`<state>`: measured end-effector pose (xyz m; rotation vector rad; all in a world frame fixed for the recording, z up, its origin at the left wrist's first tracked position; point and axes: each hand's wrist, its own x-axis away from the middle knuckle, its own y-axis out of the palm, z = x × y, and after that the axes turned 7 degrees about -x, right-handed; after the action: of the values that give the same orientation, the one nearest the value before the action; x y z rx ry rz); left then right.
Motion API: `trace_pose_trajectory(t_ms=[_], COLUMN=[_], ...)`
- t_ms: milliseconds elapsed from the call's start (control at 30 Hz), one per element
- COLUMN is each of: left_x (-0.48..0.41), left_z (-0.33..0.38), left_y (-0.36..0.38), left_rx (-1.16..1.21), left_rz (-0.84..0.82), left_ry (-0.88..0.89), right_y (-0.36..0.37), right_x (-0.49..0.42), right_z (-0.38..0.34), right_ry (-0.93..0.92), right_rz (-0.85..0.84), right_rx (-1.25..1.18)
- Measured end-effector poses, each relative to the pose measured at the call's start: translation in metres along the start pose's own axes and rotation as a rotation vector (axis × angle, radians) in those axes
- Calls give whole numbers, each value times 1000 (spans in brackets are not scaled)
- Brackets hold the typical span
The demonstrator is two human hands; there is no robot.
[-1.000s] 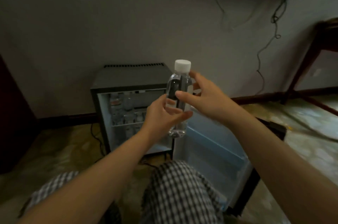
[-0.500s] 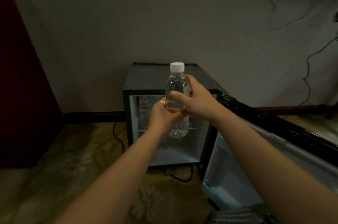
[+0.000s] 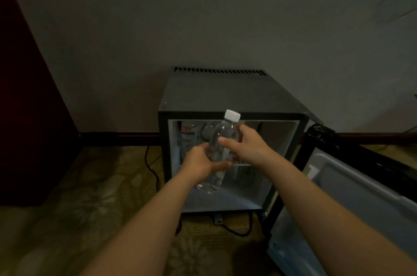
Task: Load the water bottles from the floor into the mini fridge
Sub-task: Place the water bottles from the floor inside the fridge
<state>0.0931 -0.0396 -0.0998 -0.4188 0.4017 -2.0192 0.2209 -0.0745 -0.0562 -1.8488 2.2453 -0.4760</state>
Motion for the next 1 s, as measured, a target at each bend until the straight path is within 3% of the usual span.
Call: trace_pose_trajectory(t_ms=[133,400,633,1000], left_x=[-16,-54,-89,-139], left_z=[-8,-33,-56,-70], left_y=[1,13,31,45], left_rx=[-54,-128,-247,-126], left_rz=[-77,-74,-83,-22], left_ry=[-10,-76,-103,-172], right_y=[2,3,1,7], right_x=[-14,-41,-61,-129], right_z=[16,45,74,93], right_ry=[-7,-47,-76,168], right_rz=[73,94,37,156], right_rx=[95,326,459,310])
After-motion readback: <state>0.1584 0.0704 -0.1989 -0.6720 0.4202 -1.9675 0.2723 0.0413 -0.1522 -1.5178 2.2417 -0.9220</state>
